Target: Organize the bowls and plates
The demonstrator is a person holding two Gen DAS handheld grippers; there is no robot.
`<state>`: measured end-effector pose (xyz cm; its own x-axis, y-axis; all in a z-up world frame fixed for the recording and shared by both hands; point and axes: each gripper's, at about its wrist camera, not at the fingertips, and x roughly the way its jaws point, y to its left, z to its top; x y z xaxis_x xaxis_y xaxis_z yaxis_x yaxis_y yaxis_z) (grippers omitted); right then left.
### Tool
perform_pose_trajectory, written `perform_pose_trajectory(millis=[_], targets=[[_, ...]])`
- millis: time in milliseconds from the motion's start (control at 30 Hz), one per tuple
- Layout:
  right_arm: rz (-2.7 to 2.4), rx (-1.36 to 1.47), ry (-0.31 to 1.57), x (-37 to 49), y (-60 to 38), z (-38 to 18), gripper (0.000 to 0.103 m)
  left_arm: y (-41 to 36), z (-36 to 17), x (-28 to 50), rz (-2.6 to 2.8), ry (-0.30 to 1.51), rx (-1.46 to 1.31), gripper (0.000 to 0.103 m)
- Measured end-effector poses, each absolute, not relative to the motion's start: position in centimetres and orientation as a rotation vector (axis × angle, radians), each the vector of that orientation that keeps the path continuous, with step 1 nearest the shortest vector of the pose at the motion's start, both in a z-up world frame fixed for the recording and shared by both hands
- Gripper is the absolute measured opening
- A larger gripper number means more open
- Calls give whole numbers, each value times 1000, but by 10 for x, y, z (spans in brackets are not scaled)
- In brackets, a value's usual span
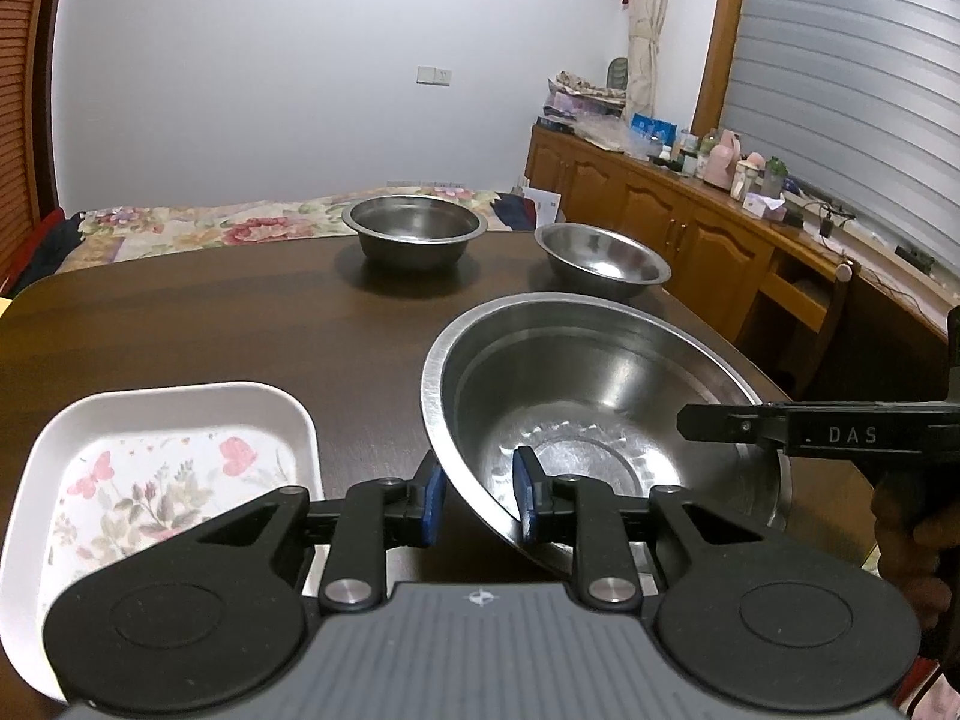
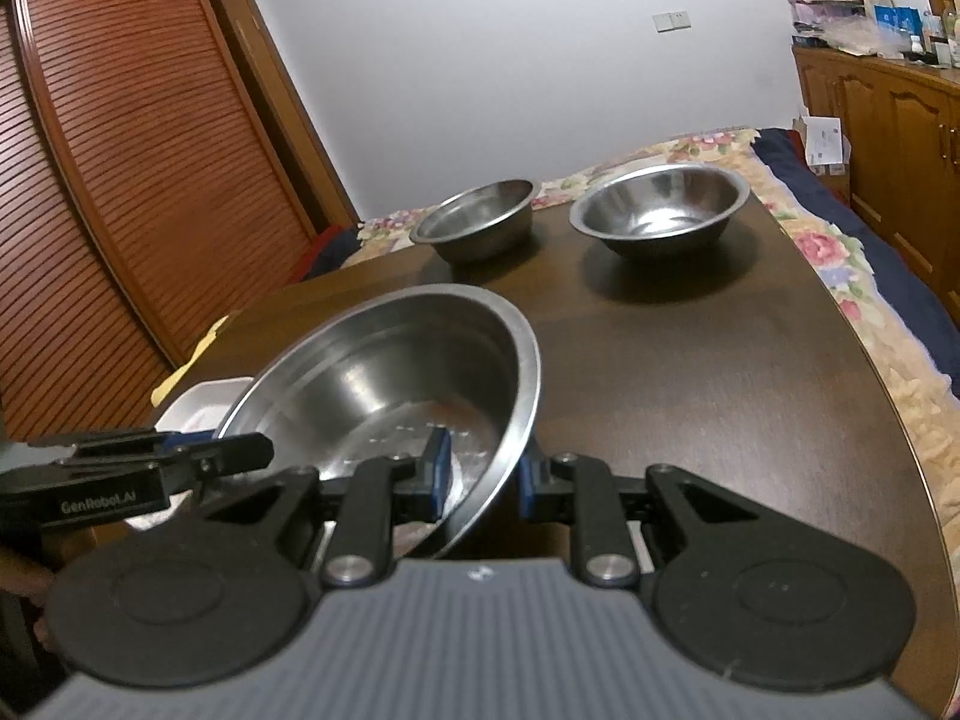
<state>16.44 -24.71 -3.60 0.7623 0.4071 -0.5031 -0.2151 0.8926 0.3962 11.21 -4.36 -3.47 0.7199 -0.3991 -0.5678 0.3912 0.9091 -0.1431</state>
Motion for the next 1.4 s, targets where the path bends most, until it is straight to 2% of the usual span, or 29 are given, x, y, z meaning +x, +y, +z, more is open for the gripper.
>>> perform_pose_trajectory(millis=[500,600,700,800,867,933,1100,1167,1267,1333,1400], targets=[[335,309,615,159,-247,-40,25,-43,-37,110,-436,621,-10,28],[330,317,616,160,-248,-40,25,-43,-37,111,-419,618,-1,36],[326,310,615,160,-250,-39,33,-42,-36,111,-417,617,-4,43],[320,304,607,159,-253,-36,33,-40,-32,112,-411,607,-13,49],[300,293,589,158,-255,-32,38,-38,-29,112,-408,599,-17,52],[281,275,562,154,-256,-25,48,-36,-26,112,-406,591,-16,55],[284,264,525,155,-262,-9,54,-28,-18,115,-387,571,-34,74],[279,249,508,155,-263,-2,58,-24,-14,116,-376,557,-31,76],[273,238,478,154,-267,8,74,-21,-9,117,-357,541,-21,81],[260,219,459,153,-268,12,92,-18,-6,117,-344,529,-15,87],[240,196,437,152,-269,17,99,-14,-2,119,-337,519,-11,94]])
